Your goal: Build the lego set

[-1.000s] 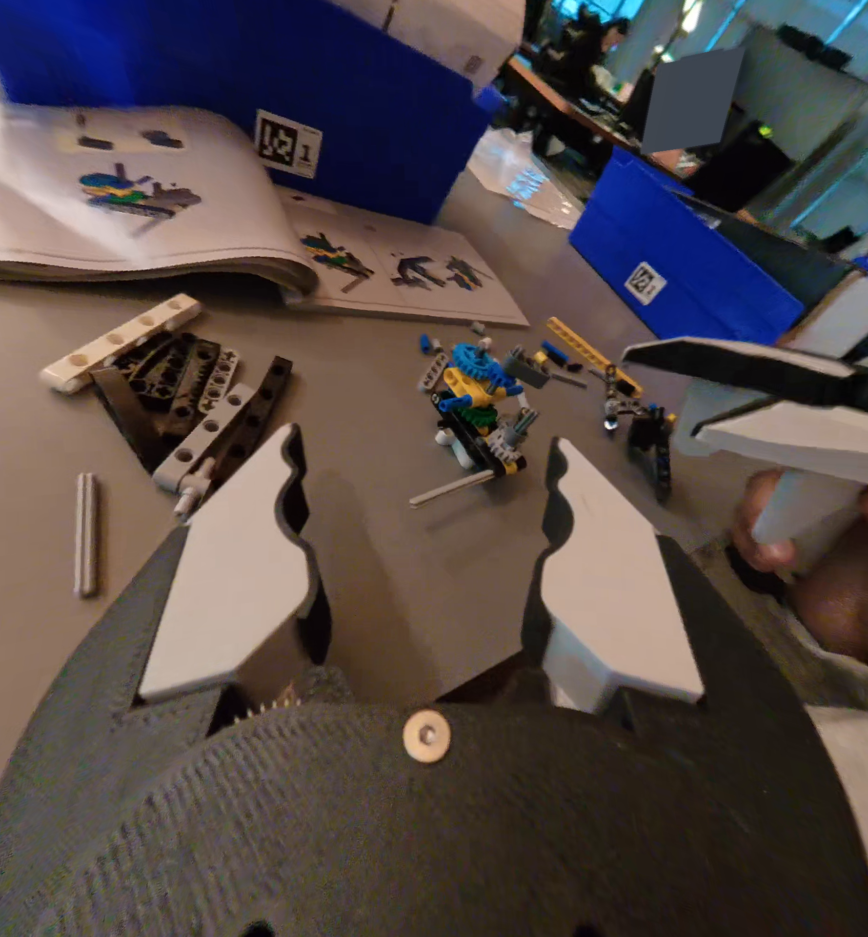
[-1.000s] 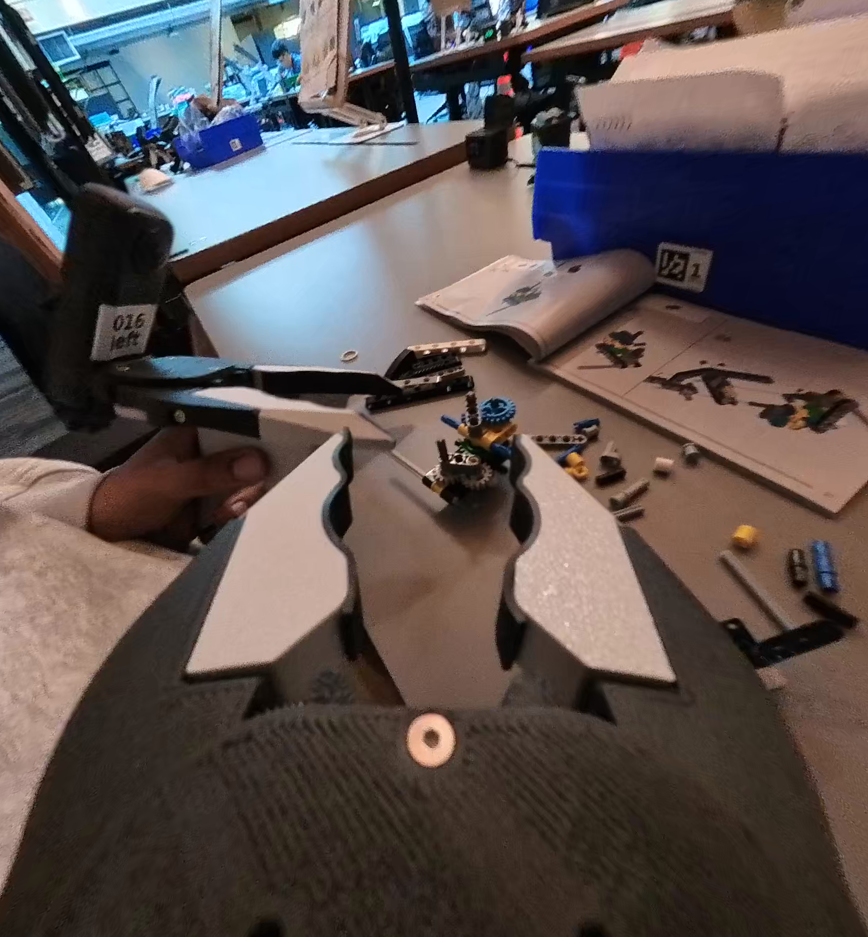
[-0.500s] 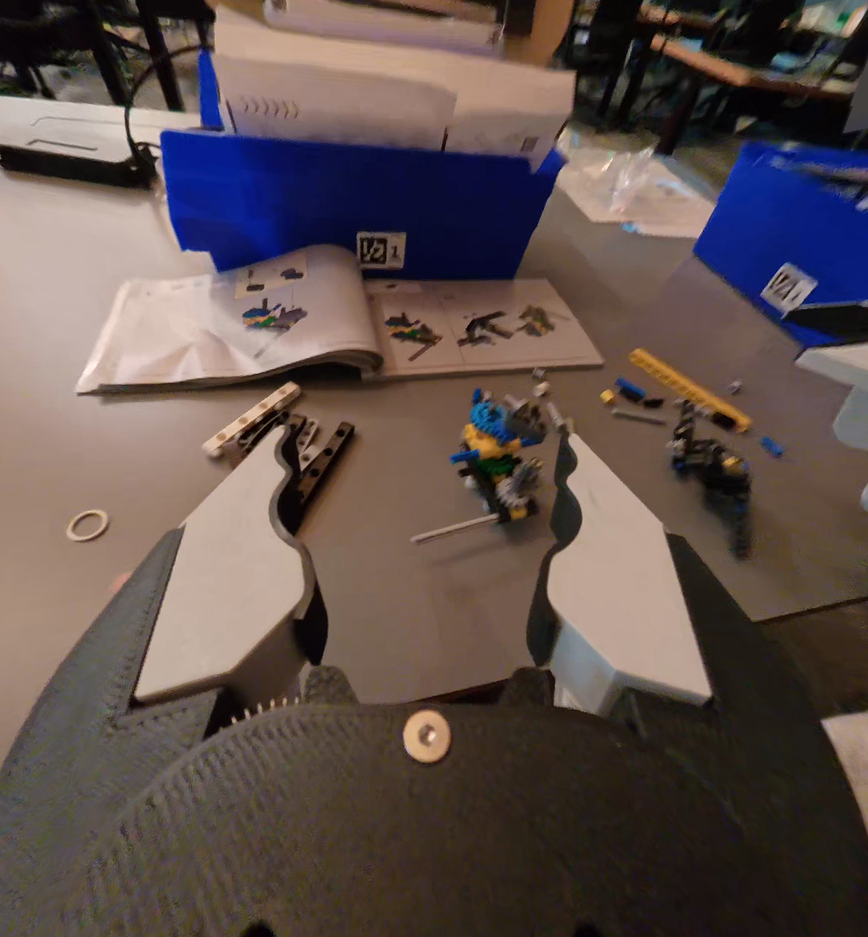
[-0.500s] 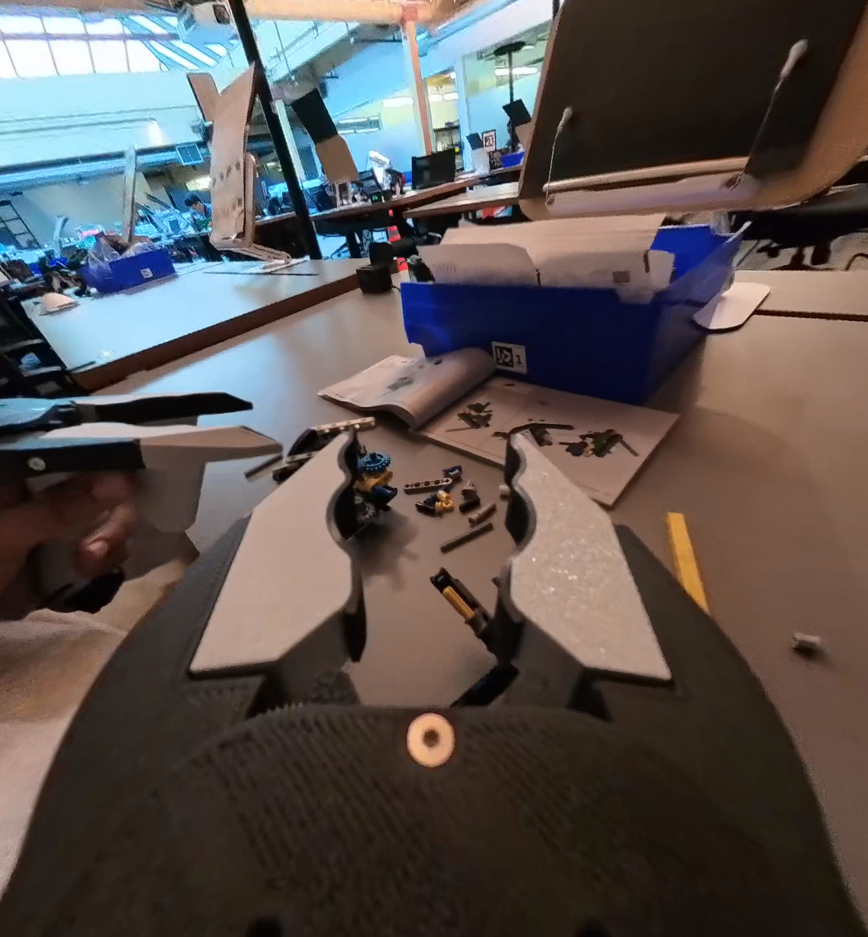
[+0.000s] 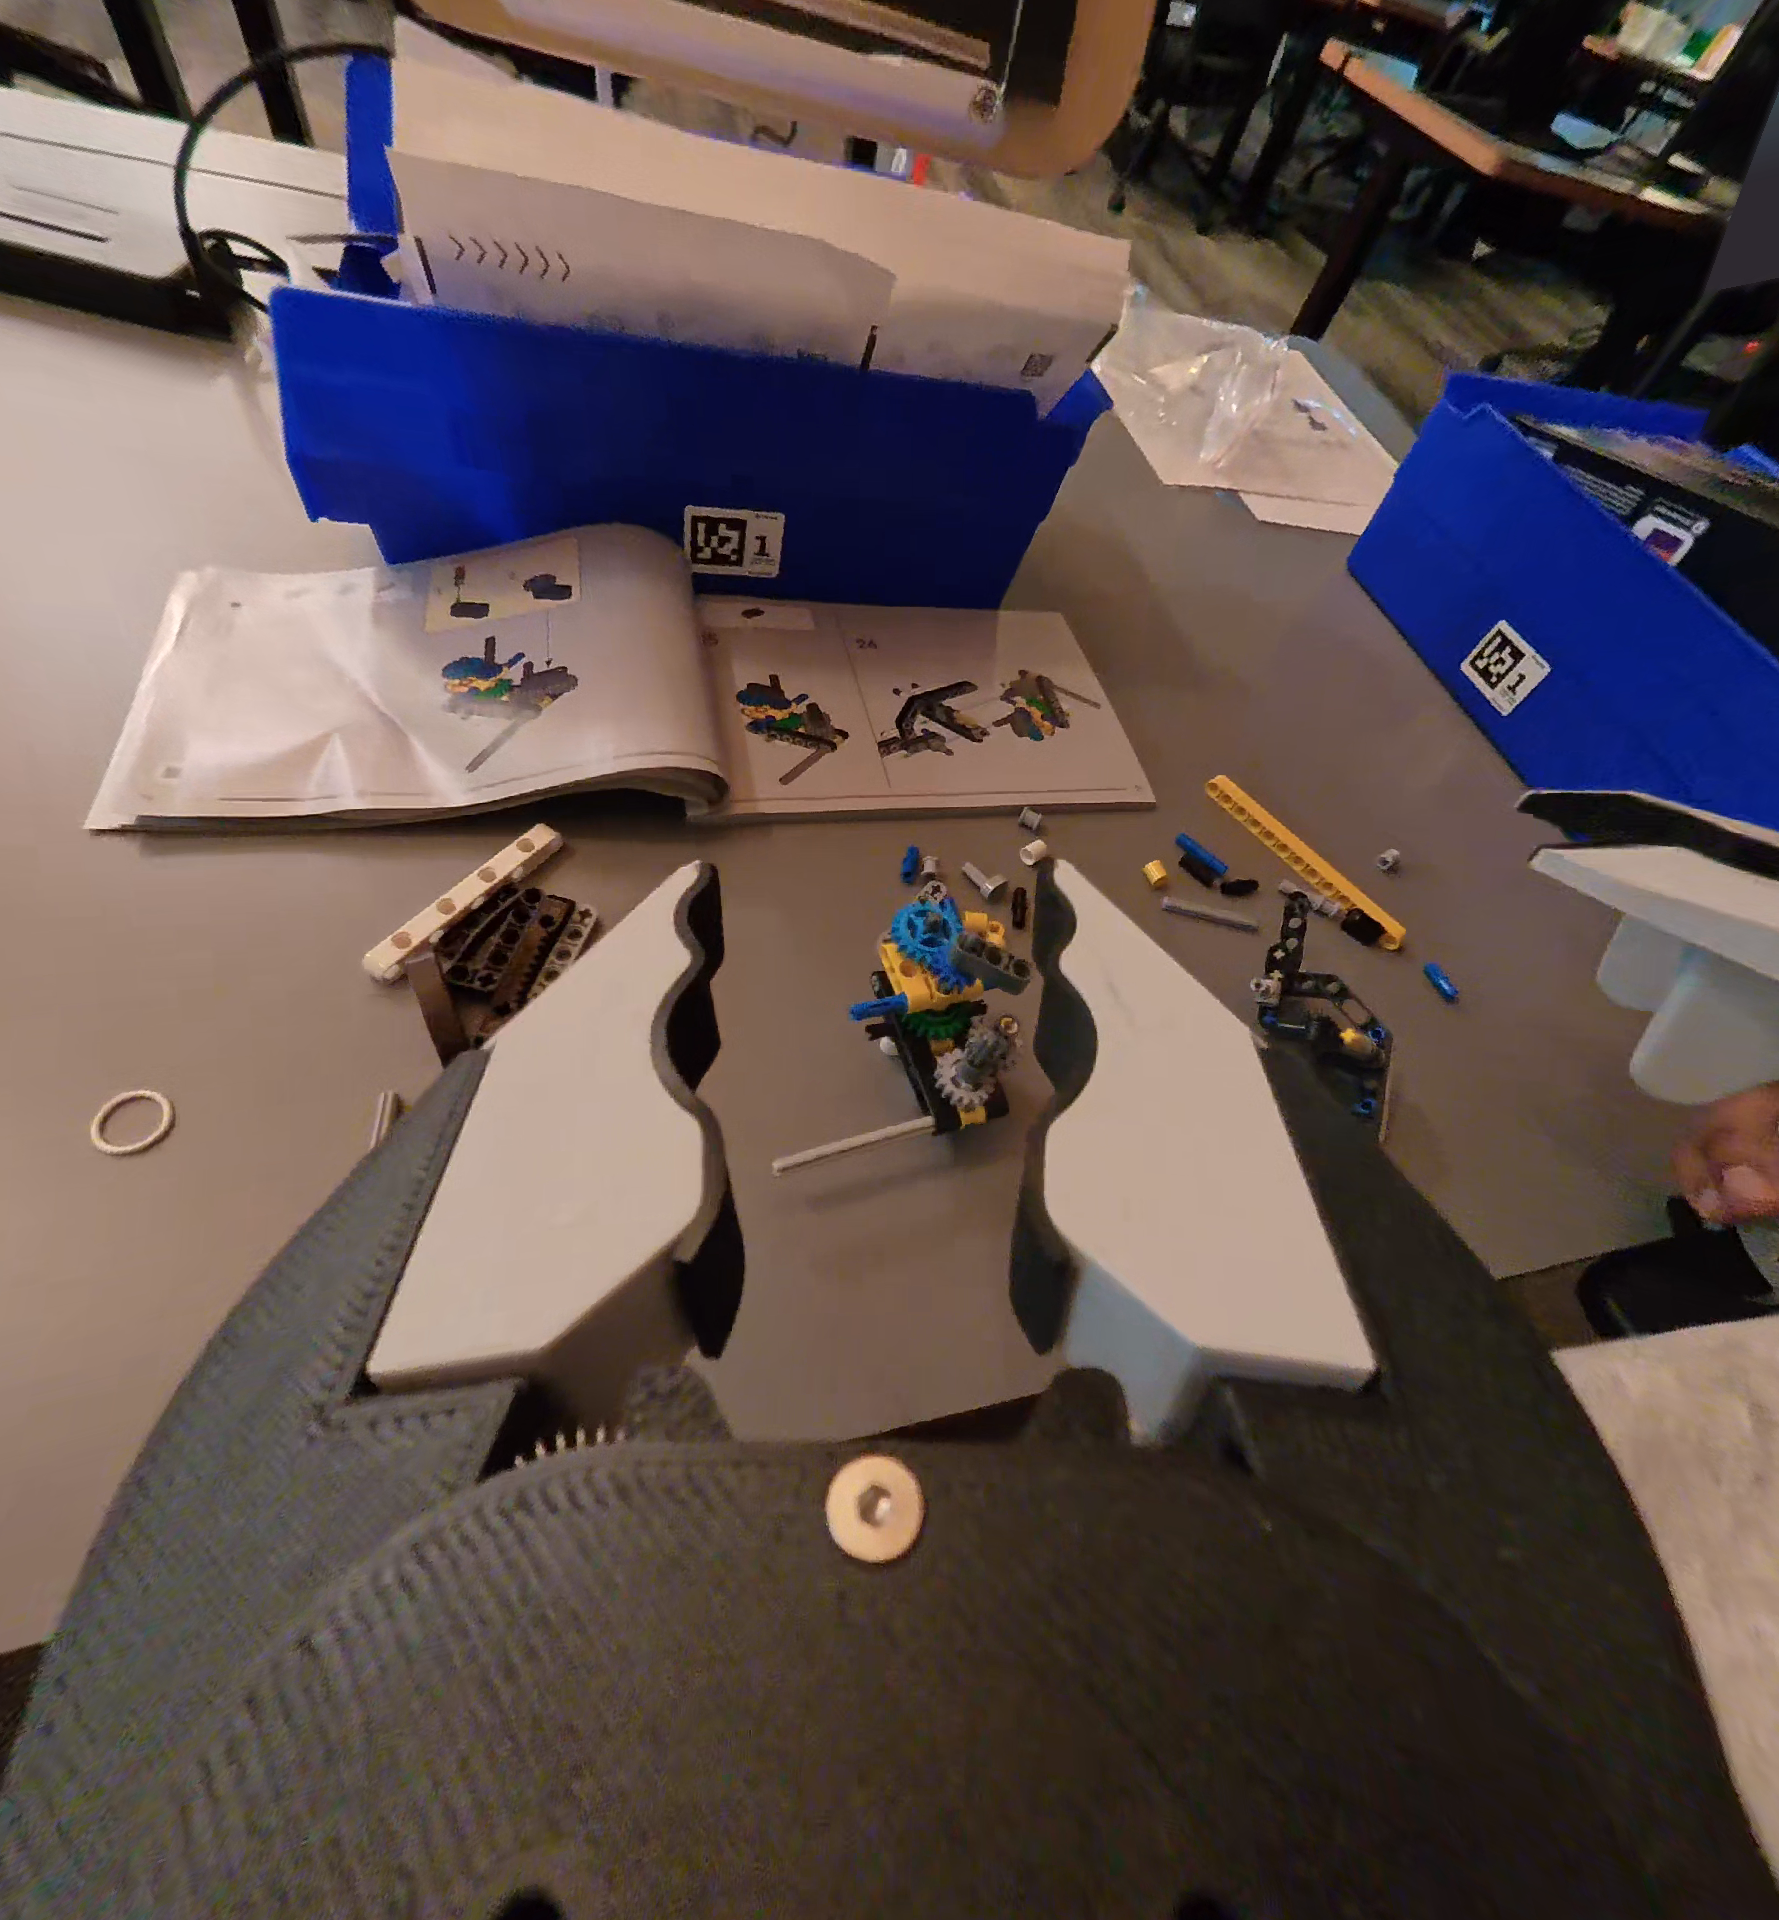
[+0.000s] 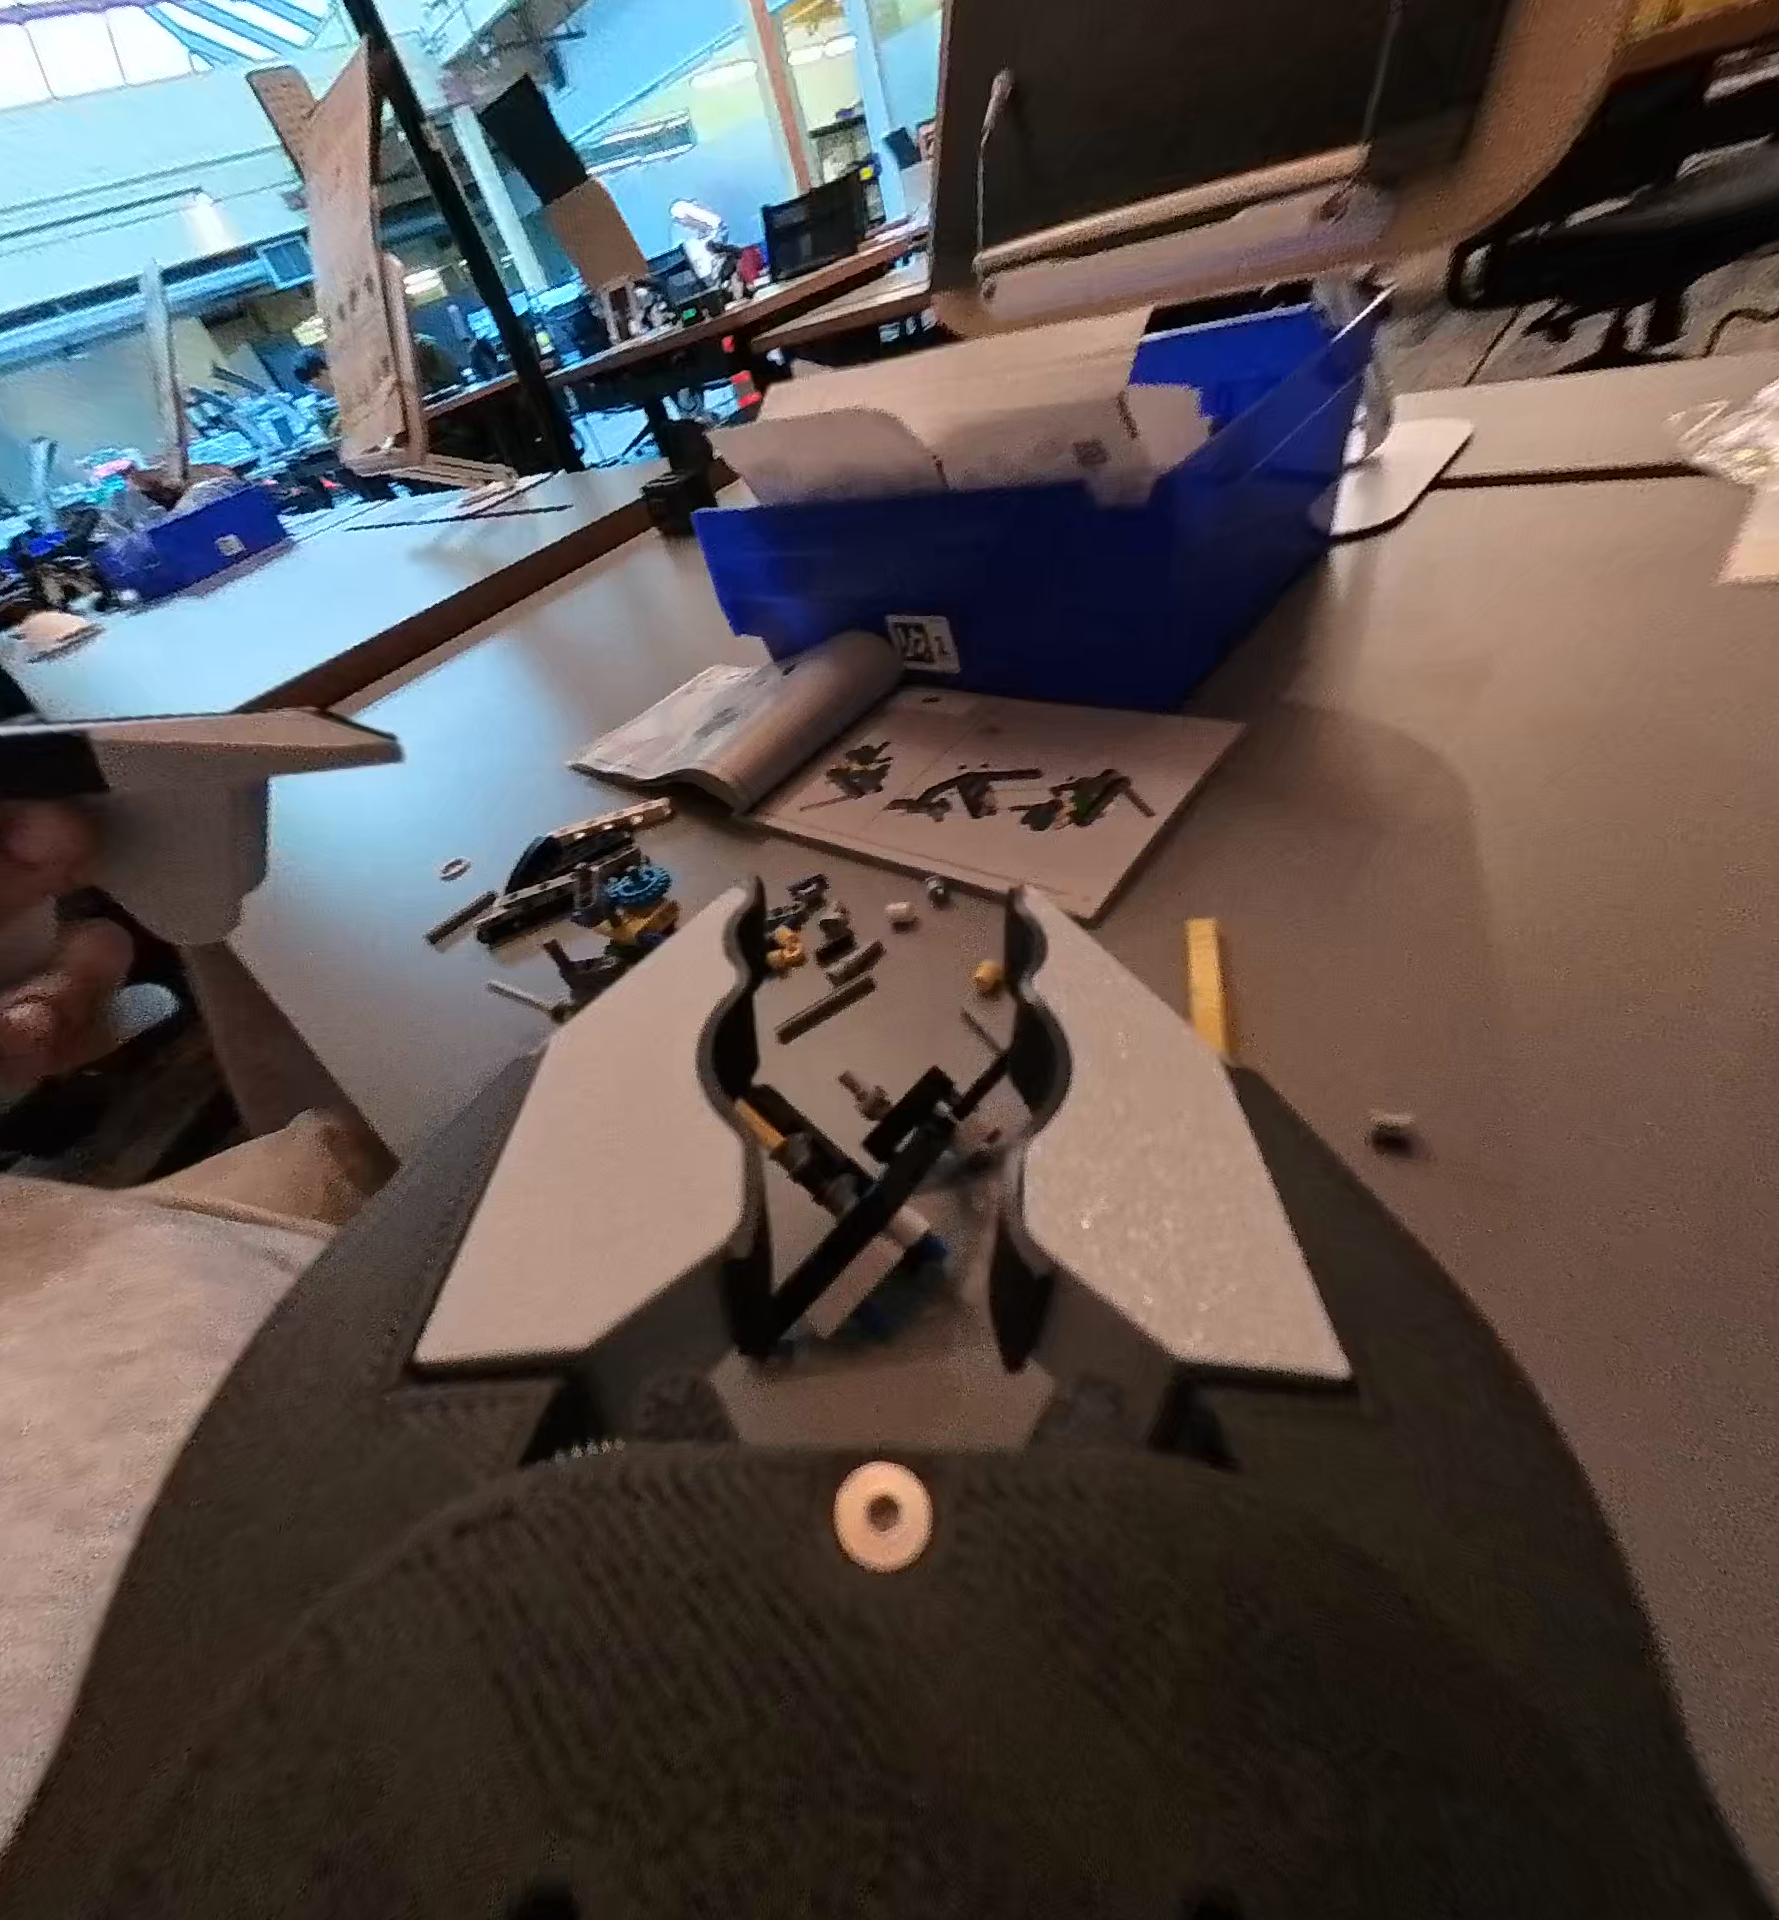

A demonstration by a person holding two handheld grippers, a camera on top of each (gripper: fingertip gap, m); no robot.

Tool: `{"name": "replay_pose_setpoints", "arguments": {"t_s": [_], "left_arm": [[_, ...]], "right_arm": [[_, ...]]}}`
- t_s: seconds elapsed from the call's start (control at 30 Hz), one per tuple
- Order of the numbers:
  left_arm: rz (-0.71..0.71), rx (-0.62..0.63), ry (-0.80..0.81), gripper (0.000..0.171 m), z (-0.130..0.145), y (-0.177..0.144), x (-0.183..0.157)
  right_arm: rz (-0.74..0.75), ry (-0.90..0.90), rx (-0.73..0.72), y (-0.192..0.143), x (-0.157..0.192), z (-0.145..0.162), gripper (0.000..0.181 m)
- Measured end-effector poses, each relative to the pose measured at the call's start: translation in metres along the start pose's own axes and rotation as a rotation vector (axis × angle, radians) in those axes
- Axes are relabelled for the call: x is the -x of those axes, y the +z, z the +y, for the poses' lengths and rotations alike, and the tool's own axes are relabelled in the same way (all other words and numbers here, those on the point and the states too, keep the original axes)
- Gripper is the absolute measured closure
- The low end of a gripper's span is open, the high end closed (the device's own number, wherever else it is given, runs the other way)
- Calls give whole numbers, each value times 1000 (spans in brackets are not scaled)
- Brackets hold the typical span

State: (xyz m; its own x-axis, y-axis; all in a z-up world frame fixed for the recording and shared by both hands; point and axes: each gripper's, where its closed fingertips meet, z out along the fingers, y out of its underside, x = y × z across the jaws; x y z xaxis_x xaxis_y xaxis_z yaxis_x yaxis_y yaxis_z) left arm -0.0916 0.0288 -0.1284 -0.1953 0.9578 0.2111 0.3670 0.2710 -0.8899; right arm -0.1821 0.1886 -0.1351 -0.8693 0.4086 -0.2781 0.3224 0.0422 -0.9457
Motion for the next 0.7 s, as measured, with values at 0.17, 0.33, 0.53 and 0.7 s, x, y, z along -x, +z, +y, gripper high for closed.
{"name": "replay_pose_setpoints", "arguments": {"t_s": [0.17,0.33,0.53,0.7], "left_arm": [[-20,41,-6,104,-8,1,16],[-49,46,-13,101,-7,1,38],[16,108,10,102,10,12,48],[95,90,39,102,12,18,46]], "right_arm": [[137,-60,-87,-13,-26,-12,117],[159,-122,-125,-17,-32,-15,116],[182,-242,-235,-17,-28,-27,109],[149,-179,-273,-10,-33,-28,104]]}}
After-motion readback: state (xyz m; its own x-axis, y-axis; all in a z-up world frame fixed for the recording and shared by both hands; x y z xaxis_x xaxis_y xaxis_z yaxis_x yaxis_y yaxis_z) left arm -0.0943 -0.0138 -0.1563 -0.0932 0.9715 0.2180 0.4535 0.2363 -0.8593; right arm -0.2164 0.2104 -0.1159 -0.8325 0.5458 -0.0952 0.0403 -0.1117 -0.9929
